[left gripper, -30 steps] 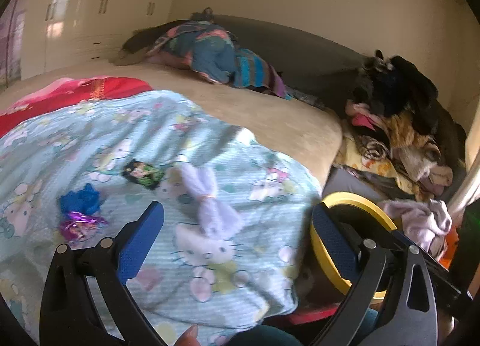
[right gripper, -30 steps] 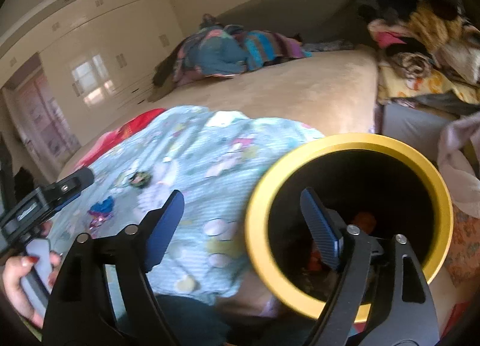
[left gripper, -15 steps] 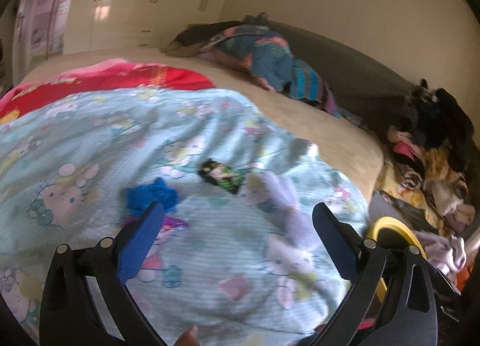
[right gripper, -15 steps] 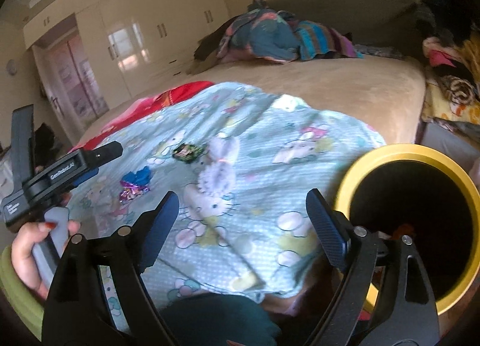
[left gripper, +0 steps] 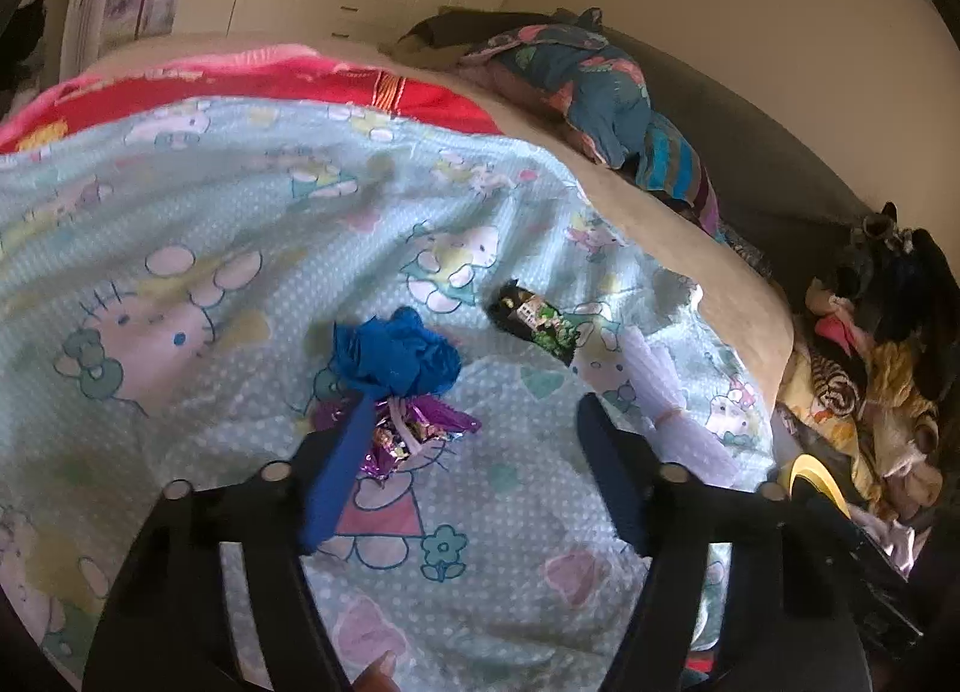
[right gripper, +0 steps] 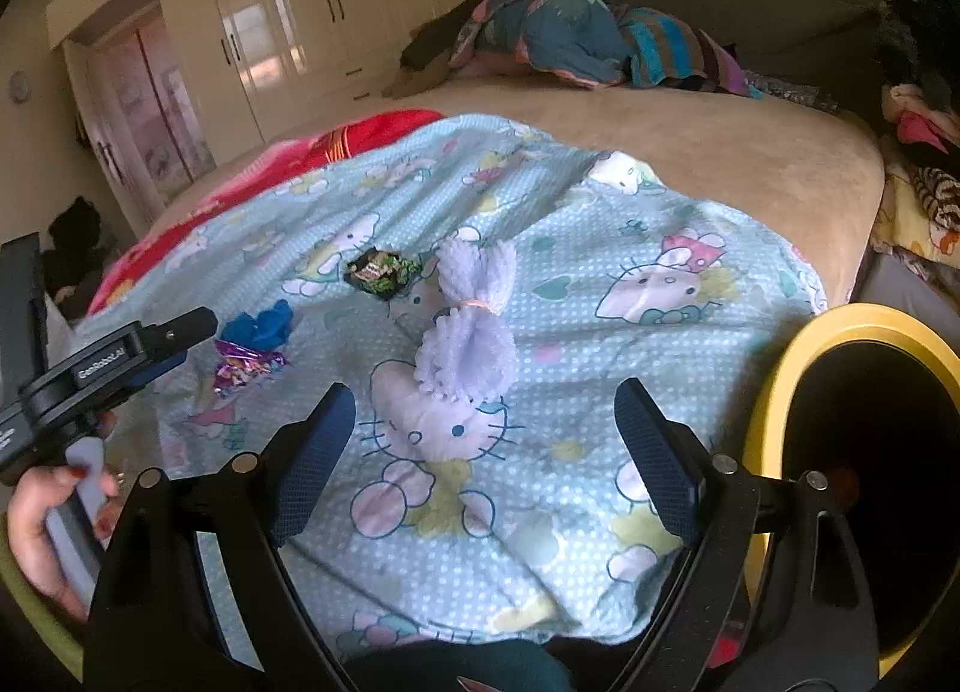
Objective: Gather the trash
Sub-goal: 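Withdraw both open grippers from the bin back over the quilt, then close the left gripper on the purple wrapper while the right grasps the white mesh scrunchie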
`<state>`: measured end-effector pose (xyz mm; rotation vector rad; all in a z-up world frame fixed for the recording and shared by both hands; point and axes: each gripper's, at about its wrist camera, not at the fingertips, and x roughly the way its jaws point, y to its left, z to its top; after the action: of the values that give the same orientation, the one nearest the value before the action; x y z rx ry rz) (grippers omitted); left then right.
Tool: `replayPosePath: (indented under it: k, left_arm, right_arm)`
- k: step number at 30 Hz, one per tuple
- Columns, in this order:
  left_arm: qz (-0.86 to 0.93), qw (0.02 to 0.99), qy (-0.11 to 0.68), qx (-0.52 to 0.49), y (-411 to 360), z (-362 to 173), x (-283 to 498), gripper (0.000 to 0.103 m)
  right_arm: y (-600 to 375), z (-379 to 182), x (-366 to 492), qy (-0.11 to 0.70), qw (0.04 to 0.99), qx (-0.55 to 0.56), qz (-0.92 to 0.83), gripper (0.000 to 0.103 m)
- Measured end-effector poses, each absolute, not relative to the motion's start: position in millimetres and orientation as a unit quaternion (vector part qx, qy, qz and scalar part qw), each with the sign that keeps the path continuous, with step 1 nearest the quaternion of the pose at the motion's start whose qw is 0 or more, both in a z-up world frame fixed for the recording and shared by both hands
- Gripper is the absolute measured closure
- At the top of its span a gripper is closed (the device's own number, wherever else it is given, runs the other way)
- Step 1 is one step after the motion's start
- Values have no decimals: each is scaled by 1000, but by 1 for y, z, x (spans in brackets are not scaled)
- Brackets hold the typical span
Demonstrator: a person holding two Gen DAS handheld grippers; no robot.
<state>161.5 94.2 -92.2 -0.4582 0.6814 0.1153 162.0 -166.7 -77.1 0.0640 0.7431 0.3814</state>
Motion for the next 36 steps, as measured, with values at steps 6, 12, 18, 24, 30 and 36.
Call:
replayPosePath:
  k: [6, 12, 18, 24, 30, 36]
  left_arm:
    - [71, 902, 342, -254, 108, -110, 167, 55]
    - [77, 898, 336, -274, 114, -117, 169, 63]
    - [75, 892, 345, -283, 116, -125, 174, 74]
    - [64, 892, 346, -285, 114, -127, 174, 84]
    - [62, 892, 344, -285, 111, -125, 169, 86]
    - [53, 898, 334, -280, 104, -113, 164, 88]
  right_arm:
    - [-154, -91, 181, 381, 907, 26, 178, 23]
    - [-143, -102, 200, 397, 901, 26, 172, 23]
    - [-129, -111, 218, 415, 894, 30, 166, 23]
    - [-122, -124, 233, 445, 877, 39, 176, 66]
    - [-129, -116, 217, 422, 883, 52, 198, 81]
    - [-144, -105, 191, 399, 891, 65, 206, 81]
